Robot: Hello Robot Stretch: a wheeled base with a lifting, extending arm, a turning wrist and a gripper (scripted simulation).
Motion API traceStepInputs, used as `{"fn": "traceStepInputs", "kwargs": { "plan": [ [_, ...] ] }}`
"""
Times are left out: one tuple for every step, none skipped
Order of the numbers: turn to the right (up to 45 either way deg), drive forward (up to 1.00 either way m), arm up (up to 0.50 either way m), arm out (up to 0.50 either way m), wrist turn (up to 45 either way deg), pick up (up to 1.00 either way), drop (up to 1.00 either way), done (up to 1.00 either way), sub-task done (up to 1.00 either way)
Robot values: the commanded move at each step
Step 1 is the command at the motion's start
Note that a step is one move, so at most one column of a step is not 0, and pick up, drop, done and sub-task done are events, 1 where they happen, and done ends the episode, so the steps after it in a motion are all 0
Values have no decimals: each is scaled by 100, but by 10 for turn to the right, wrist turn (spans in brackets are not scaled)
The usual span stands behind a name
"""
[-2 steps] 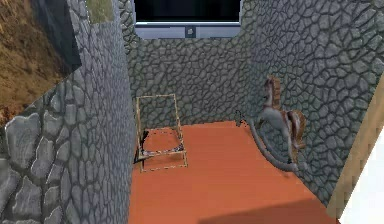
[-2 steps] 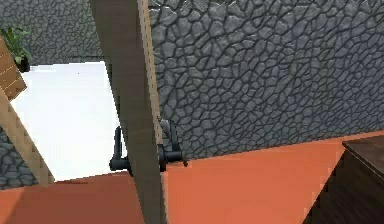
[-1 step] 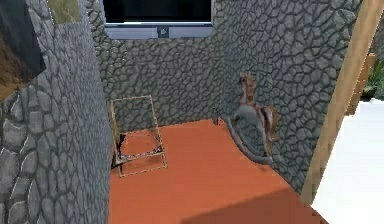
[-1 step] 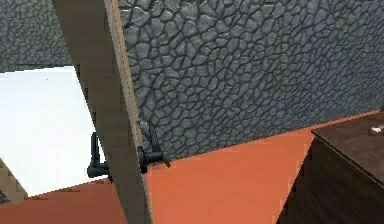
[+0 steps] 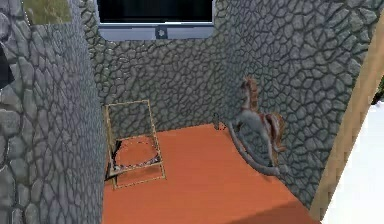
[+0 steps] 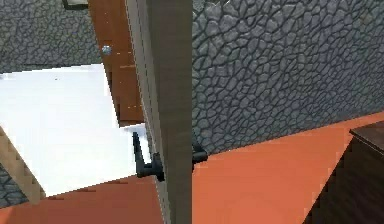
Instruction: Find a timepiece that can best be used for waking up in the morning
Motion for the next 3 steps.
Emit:
{"fn": "traceStepInputs", "kwargs": {
  "plan": [
    [210, 0, 0, 0, 0, 0, 0, 0, 0],
    [0, 60, 0, 0, 0, 0, 0, 0, 0],
    [450, 0, 0, 0, 0, 0, 0, 0, 0]
  ]
}}
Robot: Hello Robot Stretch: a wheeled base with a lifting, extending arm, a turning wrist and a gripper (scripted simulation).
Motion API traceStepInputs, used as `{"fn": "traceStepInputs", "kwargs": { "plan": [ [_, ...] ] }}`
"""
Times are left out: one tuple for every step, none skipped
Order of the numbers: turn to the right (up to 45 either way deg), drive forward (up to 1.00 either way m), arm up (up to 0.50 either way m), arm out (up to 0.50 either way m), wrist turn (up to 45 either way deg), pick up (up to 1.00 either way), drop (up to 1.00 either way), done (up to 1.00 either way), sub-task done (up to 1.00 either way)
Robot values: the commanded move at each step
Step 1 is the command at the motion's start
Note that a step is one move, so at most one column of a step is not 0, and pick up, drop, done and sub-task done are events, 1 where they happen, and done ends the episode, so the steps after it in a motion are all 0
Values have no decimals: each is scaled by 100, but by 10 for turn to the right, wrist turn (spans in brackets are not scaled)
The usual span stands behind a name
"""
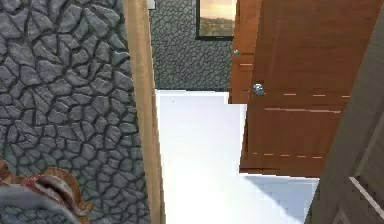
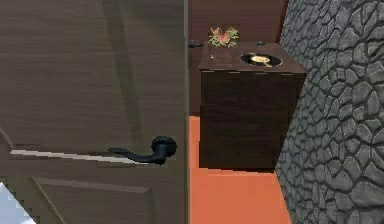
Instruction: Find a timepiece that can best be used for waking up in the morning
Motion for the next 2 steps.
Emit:
{"fn": "traceStepInputs", "kwargs": {
  "plan": [
    [60, 0, 0, 0, 0, 0, 0, 0, 0],
    [0, 100, 0, 0, 0, 0, 0, 0, 0]
  ]
}}
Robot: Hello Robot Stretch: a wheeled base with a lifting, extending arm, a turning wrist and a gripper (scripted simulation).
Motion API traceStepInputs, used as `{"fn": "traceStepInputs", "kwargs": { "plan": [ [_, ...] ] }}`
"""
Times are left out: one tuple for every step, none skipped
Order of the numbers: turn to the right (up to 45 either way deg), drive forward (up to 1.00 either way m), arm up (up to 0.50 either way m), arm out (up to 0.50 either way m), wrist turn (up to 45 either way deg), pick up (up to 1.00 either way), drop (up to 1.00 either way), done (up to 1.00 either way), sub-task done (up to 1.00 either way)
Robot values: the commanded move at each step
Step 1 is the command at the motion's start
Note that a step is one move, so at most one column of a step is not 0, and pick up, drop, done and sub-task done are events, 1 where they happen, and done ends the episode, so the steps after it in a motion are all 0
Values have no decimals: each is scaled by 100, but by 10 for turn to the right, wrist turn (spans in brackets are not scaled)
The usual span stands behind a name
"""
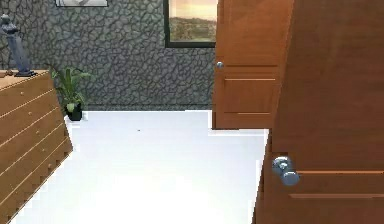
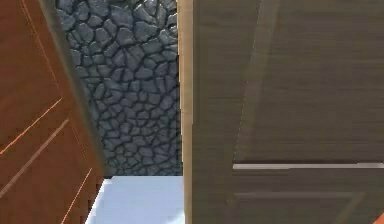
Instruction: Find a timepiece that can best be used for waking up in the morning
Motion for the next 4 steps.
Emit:
{"fn": "traceStepInputs", "kwargs": {
  "plan": [
    [0, 20, 0, 0, 0, 0, 0, 0, 0],
    [-420, 0, 0, 0, 0, 0, 0, 0, 0],
    [0, 40, 0, 0, 0, 0, 0, 0, 0],
    [450, 0, 0, 0, 0, 0, 0, 0, 0]
  ]
}}
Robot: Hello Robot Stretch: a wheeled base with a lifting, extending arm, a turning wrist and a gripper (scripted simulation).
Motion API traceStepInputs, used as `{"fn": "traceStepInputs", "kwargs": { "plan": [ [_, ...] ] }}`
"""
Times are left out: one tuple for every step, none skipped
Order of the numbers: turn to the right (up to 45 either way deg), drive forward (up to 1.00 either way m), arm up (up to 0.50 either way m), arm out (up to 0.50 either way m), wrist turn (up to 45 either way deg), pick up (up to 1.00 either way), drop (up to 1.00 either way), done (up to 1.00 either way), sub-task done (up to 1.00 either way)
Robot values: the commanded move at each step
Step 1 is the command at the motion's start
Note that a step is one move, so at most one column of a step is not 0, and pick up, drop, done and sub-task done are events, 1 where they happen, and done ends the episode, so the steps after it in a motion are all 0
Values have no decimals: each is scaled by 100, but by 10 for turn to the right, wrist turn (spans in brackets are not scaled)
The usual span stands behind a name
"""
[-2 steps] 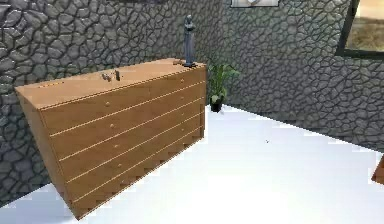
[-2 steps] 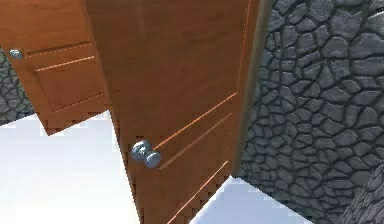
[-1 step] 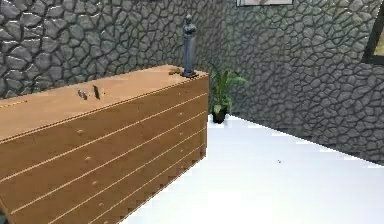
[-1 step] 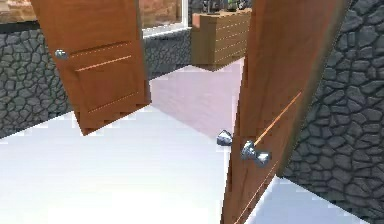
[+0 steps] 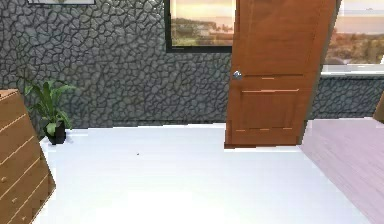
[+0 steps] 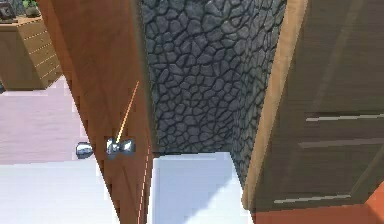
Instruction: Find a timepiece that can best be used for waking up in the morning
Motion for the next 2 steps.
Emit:
{"fn": "traceStepInputs", "kwargs": {
  "plan": [
    [90, 0, 0, 0, 0, 0, 0, 0, 0],
    [0, 95, 0, 0, 0, 0, 0, 0, 0]
  ]
}}
